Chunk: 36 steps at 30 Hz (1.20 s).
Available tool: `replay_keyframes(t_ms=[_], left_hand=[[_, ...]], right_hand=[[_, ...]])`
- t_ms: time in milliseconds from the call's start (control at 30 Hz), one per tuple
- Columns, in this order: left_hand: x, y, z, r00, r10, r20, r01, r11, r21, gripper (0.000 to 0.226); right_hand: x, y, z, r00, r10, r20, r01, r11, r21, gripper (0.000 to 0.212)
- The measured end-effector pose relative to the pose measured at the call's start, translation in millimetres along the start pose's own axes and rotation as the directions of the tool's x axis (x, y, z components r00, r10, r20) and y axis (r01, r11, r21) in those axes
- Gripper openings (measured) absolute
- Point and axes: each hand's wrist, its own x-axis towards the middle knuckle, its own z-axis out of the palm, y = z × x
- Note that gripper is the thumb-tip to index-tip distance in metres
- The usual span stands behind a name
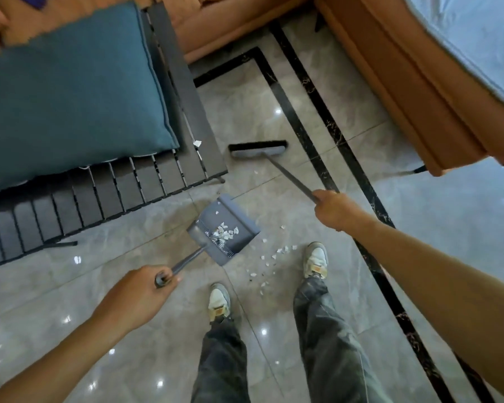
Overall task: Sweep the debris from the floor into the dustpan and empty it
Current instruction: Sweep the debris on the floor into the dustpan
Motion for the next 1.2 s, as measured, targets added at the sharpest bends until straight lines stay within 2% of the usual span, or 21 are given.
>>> replay_keyframes(t_ms=[133, 233, 333, 467, 533, 633, 767, 967, 1133, 1200], left_hand=[[-6, 25, 14, 0.993, -0.104, -0.047, 0.105, 0.994, 0.008, 0.051], [-13, 42, 23, 0.988, -0.143, -0.065, 0.145, 0.989, 0.032, 0.046], [-19, 48, 27, 0.977, -0.196, -0.081, 0.196, 0.981, -0.013, 0.047], [-31, 38, 38, 0.96, -0.262, -0.096, 0.253, 0.963, -0.09, 0.046], [-41, 31, 48, 0.95, -0.294, -0.099, 0.282, 0.952, -0.119, 0.046], [-61, 23, 68, 0.936, -0.341, -0.082, 0.325, 0.931, -0.164, 0.044], [-101, 13, 99, 0.919, -0.386, -0.077, 0.36, 0.904, -0.231, 0.037], [-165, -7, 164, 0.872, -0.486, -0.06, 0.431, 0.819, -0.378, 0.032], [-234, -2, 243, 0.849, -0.526, -0.054, 0.436, 0.754, -0.492, 0.041], [-264, -2, 276, 0.825, -0.565, -0.019, 0.452, 0.68, -0.577, 0.045]], right_hand=[[0, 34, -28, 0.995, -0.045, 0.085, 0.061, 0.979, -0.194, 0.041], [-10, 64, -69, 0.977, -0.047, 0.21, 0.101, 0.961, -0.258, 0.045], [-22, 74, -111, 0.965, -0.045, 0.26, 0.115, 0.958, -0.261, 0.04], [-24, 80, -129, 0.973, -0.07, 0.219, 0.104, 0.983, -0.148, 0.038], [-12, 72, -122, 0.973, -0.145, 0.177, 0.178, 0.965, -0.19, 0.036], [12, 55, -104, 0.978, -0.155, 0.139, 0.18, 0.965, -0.191, 0.034], [19, 44, -66, 0.97, -0.14, 0.198, 0.185, 0.954, -0.235, 0.033], [-23, 58, -10, 0.951, -0.112, 0.287, 0.189, 0.948, -0.256, 0.033], [-84, 83, 28, 0.942, -0.093, 0.323, 0.197, 0.932, -0.305, 0.031], [-107, 95, 39, 0.933, -0.076, 0.351, 0.193, 0.93, -0.314, 0.032]])
